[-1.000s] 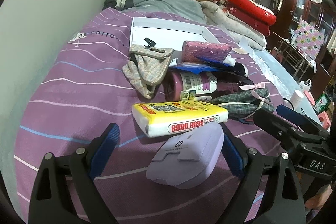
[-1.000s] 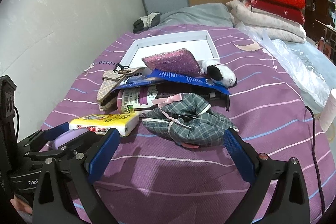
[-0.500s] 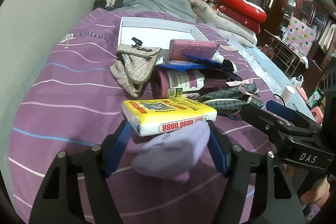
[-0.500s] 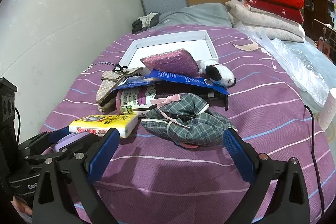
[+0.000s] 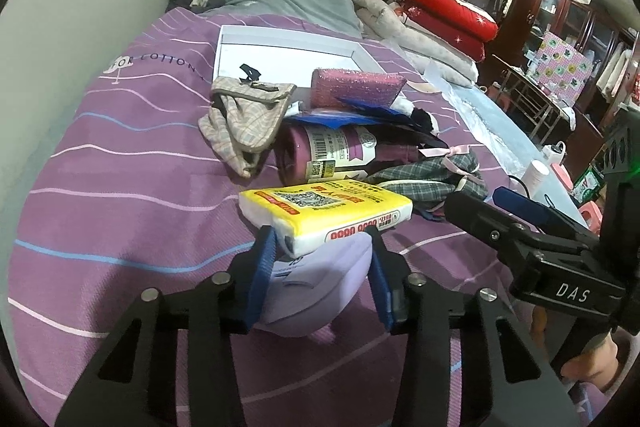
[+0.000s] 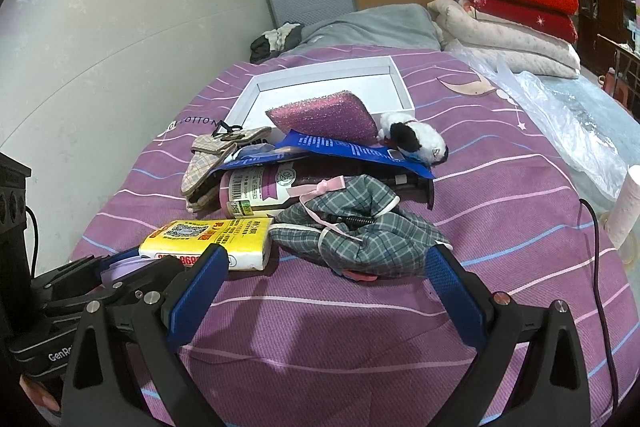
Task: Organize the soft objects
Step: 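Close the left gripper on the lavender sponge and lift it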
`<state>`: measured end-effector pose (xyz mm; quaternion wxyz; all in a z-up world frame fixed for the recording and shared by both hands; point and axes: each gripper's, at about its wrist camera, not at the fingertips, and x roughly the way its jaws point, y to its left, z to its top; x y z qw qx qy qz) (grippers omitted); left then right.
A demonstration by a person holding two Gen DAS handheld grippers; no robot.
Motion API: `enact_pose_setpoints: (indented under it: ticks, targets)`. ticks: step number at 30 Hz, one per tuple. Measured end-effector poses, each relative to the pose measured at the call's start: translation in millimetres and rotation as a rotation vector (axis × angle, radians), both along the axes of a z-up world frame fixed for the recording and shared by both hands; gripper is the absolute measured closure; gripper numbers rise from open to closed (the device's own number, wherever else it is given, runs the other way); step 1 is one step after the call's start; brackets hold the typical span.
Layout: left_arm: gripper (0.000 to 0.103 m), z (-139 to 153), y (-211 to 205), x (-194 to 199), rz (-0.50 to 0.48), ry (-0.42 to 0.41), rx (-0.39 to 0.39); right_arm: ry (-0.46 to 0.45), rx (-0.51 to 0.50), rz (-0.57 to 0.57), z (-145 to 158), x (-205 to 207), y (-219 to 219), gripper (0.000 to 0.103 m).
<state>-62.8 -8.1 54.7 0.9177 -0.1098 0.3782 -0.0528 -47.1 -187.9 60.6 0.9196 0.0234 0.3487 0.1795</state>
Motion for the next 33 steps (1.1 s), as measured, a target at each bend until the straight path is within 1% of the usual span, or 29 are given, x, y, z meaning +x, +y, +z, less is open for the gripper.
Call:
enact_pose_setpoints:
  ticks: [4, 15, 19, 21, 25, 28, 33]
  targets:
    - [0.070, 3, 2, -2, -0.013, -0.006, -0.018, -0.004, -0.001, -0.001, -1, 0, 1, 0.002]
    - [0.072, 4, 3, -2, -0.027, 0.013, -0.018, -0.040, -0.030, -0.001, 4, -7, 8, 0.002]
    - [0.077, 7, 3, -4, -0.025, 0.010, -0.007, -0.050, -0.041, 0.003, 7, -10, 10, 0.002]
    - [0.078, 9, 5, -5, -0.020, 0.006, -0.007, -0.060, -0.038, 0.007, 9, -13, 10, 0.004]
    - [0.082, 16, 13, -10, 0.011, -0.014, -0.021, -0.059, -0.027, 0.026, 15, -17, 11, 0.005]
    - [0.082, 24, 24, -13, 0.044, -0.038, -0.034, -0.044, -0.021, 0.039, 16, -18, 14, 0.005]
    - [0.082, 24, 35, -12, 0.102, -0.040, -0.017, -0.039, -0.061, 0.065, 15, -20, 26, 0.009]
